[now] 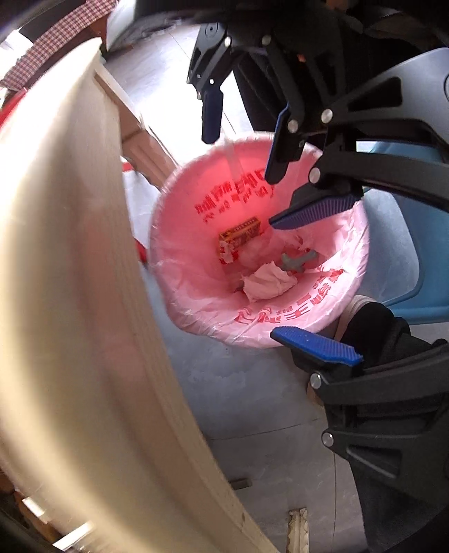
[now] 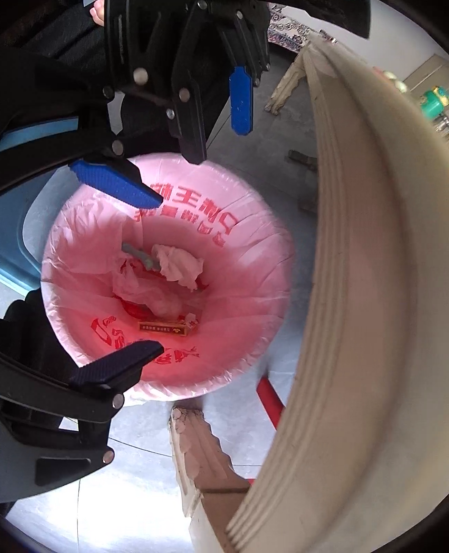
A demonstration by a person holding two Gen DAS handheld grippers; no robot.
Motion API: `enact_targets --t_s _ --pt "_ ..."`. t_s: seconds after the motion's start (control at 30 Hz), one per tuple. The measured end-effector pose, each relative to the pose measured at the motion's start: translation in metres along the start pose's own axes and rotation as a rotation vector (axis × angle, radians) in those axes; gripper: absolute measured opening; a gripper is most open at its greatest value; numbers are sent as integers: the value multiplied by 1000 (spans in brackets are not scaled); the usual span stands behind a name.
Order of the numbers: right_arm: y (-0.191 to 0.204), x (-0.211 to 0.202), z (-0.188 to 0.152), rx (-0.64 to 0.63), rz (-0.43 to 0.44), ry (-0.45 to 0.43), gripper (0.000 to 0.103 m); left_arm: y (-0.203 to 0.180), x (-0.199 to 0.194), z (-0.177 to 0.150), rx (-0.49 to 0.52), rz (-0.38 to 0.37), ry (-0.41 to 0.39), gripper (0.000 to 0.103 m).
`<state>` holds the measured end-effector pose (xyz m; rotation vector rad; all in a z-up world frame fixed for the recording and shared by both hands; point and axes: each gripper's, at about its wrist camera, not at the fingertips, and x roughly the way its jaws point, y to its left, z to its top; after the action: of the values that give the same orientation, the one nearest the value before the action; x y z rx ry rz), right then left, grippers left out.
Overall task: Collect trash
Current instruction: 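Raise both tools back over the table toward the candy bar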
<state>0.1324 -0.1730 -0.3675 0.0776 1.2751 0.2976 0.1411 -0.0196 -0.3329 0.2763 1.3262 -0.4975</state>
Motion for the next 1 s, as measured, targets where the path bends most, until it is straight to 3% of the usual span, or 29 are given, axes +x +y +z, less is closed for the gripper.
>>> enact_targets --t_s 0.17,0.23,0.3,0.53,0.7,1.0 --pt "19 -57 5 -19 28 -103 77 2 -74 4 1 22 -110 61" --pt "24 -87 10 -25 45 -162 77 7 -110 11 -13 47 -176 72" --pt "28 -117 20 -36 51 -220 77 16 -136 20 -42 74 -220 76" --pt "37 -203 78 -108 24 -402 85 50 -198 75 -155 117 -281 80" --pt "39 -219 116 -158 -2 -459 87 63 -186 108 -200 153 -248 81" --pt "25 -169 170 -176 6 -410 88 80 -124 153 -271 175 -167 81"
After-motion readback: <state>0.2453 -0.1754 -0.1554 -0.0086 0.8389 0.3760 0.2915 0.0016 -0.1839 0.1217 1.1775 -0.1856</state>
